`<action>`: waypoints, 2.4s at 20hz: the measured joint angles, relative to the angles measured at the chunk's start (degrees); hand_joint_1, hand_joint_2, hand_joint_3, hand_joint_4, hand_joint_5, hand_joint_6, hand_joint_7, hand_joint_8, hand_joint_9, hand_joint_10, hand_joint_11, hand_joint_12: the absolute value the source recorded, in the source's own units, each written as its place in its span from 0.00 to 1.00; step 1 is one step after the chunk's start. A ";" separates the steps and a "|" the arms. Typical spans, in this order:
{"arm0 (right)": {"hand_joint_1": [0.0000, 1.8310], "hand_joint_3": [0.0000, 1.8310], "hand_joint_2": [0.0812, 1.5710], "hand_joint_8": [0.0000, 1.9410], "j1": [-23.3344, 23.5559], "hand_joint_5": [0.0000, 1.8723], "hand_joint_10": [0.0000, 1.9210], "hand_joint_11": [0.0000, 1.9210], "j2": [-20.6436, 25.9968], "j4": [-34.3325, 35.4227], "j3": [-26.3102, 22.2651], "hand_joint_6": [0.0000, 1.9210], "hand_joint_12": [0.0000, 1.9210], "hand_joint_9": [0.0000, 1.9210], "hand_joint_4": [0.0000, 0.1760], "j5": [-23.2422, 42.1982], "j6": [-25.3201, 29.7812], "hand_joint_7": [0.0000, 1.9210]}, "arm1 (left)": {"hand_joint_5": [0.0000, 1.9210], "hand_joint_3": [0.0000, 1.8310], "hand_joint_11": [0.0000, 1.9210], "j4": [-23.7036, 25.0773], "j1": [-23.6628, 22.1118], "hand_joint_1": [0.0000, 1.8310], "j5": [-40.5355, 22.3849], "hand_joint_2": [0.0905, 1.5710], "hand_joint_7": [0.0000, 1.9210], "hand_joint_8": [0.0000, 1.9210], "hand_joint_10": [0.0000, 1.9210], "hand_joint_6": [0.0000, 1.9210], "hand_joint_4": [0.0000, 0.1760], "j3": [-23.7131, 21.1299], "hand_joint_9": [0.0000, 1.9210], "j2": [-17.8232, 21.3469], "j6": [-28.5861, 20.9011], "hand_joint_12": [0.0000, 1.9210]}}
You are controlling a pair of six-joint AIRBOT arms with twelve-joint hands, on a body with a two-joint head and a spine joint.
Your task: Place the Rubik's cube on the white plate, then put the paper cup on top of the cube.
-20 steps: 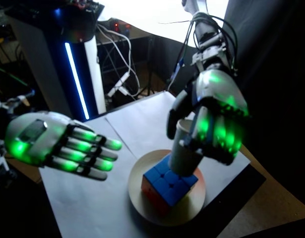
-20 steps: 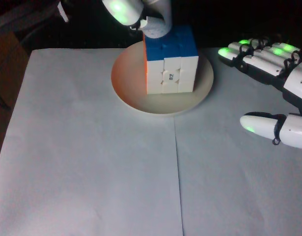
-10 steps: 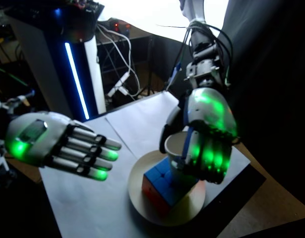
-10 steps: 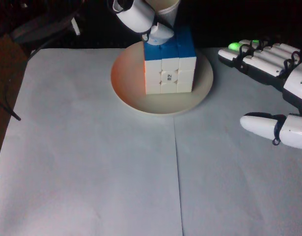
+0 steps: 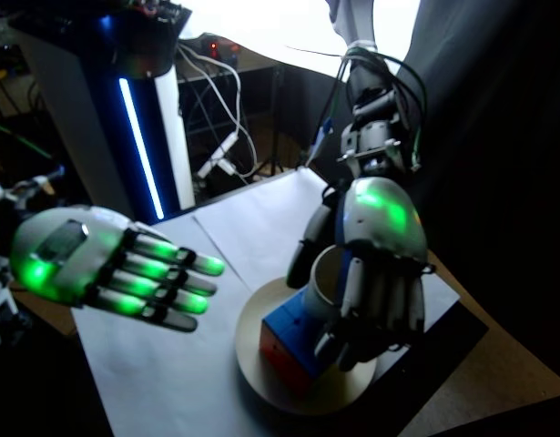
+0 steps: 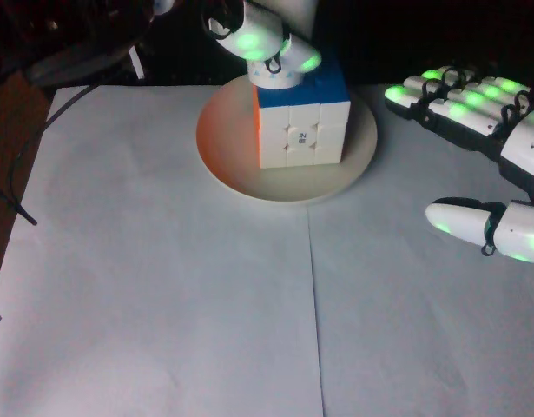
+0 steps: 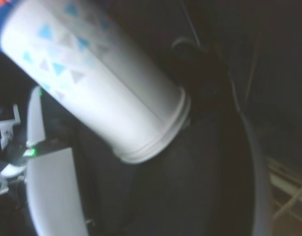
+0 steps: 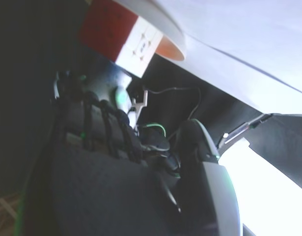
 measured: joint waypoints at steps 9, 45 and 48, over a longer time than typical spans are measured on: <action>0.22 0.00 0.83 0.00 -0.44 0.00 0.01 0.00 0.02 0.42 0.02 0.00 0.15 0.02 0.02 0.17 0.02 0.00 | 0.04 0.00 0.00 -0.87 -0.02 0.40 -2.56 0.66 0.02 0.00 0.09 0.02 0.96 -0.98 0.00 2.14 -0.35 0.63; 0.09 0.00 0.80 0.00 -0.72 0.00 0.00 0.00 5.57 0.66 -4.35 0.00 0.00 0.00 0.73 6.08 -4.46 0.00 | 0.00 0.01 0.00 -19.45 12.20 0.25 -31.58 0.81 0.00 0.00 0.00 0.00 0.47 -26.67 0.00 30.71 22.88 0.00; 0.08 0.00 0.80 0.00 -0.72 0.00 0.00 0.00 5.90 0.79 -4.33 0.00 0.00 0.00 0.86 5.95 -5.64 0.00 | 0.00 0.00 0.02 -23.10 16.04 0.23 -30.75 0.82 0.00 0.00 0.00 0.00 0.21 -28.17 0.00 32.46 26.10 0.01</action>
